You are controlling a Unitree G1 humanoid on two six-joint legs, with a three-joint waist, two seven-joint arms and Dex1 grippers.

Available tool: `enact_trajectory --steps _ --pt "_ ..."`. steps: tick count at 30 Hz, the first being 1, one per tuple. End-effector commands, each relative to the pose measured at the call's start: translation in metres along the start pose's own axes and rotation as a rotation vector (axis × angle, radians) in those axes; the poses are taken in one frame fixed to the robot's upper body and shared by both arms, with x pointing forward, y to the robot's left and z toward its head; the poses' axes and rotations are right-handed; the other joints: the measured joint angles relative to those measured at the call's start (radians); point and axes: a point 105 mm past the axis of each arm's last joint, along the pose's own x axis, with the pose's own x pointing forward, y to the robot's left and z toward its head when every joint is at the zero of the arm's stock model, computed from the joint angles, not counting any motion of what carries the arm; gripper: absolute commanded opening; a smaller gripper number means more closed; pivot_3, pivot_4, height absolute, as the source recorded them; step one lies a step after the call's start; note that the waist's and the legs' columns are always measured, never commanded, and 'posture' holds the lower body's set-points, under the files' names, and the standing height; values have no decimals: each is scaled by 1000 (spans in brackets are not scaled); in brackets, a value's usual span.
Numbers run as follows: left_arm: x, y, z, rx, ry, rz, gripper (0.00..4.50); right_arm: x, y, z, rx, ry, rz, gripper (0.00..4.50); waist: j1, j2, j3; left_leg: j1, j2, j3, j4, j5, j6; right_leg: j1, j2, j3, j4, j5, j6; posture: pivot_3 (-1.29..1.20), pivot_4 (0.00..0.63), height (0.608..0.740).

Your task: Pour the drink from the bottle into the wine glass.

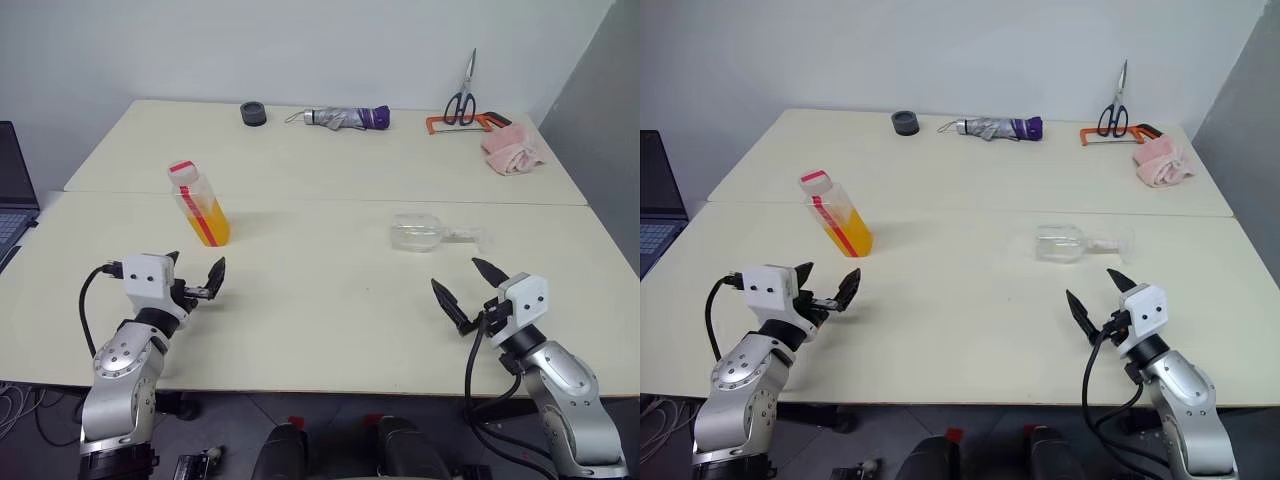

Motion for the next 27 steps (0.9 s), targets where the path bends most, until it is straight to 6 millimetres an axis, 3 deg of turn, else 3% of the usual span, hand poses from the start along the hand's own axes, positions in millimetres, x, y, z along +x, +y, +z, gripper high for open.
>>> enact_trajectory --steps 1,6,13,27 --pt "-1 7 19 18 -81 28 4453 3 6 14 -32 -51 44 4500 0 0 0 0 0 0 0 0 0 0 0 0 0 0 0 0 150 740" --pt "-1 9 16 39 -52 41 4453 3 11 14 -11 -40 75 4500 0 0 0 0 0 0 0 0 0 0 0 0 0 0 0 0 150 740" --pt "-1 11 17 47 -77 34 4453 -6 1 12 39 -10 -17 4500 0 0 0 0 0 0 0 0 0 0 0 0 0 0 0 0 150 740" --pt "0 12 32 25 -154 -10 4453 -10 -4 12 35 -23 -101 4500 0 0 0 0 0 0 0 0 0 0 0 0 0 0 0 0 150 740"
